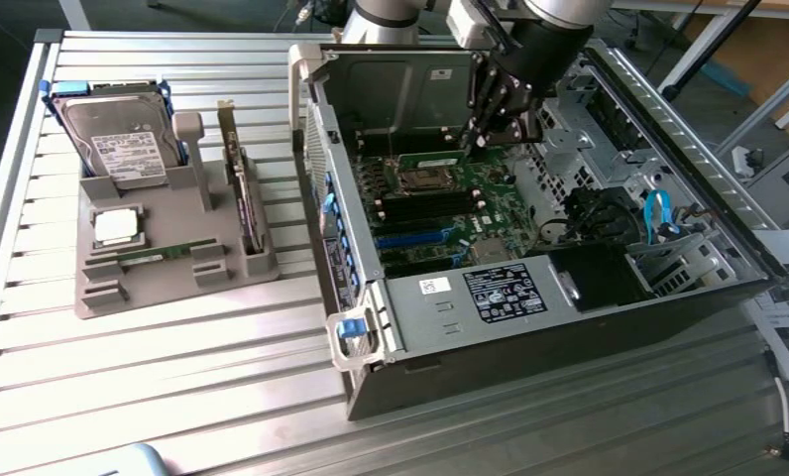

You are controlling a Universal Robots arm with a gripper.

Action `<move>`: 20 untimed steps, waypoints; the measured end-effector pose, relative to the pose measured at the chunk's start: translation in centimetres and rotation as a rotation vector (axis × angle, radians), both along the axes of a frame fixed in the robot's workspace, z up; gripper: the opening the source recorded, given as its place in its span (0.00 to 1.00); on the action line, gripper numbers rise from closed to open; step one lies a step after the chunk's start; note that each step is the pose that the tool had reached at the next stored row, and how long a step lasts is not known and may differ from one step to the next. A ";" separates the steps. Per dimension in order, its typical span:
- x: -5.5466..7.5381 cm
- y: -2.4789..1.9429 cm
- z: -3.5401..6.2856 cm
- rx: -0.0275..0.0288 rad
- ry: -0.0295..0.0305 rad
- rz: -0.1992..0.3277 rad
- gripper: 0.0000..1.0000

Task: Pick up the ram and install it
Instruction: 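Insert the ram into the slot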

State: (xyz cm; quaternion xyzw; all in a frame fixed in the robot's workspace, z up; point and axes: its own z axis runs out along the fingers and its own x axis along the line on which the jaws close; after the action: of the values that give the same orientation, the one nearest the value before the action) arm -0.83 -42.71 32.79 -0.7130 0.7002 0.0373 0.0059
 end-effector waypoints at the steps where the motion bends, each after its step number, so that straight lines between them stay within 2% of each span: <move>1: 0.0 0.00 -0.13 0.0001 0.0000 0.000 0.12; 20: 0.0 0.00 -2.61 0.0002 0.0000 0.000 0.12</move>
State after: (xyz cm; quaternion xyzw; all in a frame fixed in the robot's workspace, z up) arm -0.83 -42.70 30.18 -0.7130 0.7002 0.0373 0.0059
